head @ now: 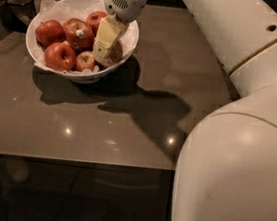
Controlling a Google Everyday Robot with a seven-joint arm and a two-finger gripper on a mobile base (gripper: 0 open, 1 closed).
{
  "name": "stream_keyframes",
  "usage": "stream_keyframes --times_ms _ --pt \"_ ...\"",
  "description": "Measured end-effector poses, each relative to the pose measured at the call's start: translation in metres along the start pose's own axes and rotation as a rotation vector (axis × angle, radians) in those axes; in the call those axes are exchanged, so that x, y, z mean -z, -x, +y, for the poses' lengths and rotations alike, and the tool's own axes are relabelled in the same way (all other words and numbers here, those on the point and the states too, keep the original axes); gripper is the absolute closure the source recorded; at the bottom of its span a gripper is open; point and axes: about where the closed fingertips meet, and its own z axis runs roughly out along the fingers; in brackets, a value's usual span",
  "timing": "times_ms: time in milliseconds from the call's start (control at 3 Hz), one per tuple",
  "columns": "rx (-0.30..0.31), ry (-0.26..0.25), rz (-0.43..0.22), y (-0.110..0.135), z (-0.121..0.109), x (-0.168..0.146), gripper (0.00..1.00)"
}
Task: Pick apple from white bowl
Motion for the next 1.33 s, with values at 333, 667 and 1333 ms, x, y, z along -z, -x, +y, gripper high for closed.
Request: stream_keyframes --times_ms 333,667,1333 --pt "-0.01 0.011 0.004 -0.001 -0.003 -0.005 0.28" --pt "-0.019 0.02 0.009 -0.003 -0.005 -0.011 0.28" --pt "-0.025 0.048 0.031 -0.002 -0.007 -0.028 0.4"
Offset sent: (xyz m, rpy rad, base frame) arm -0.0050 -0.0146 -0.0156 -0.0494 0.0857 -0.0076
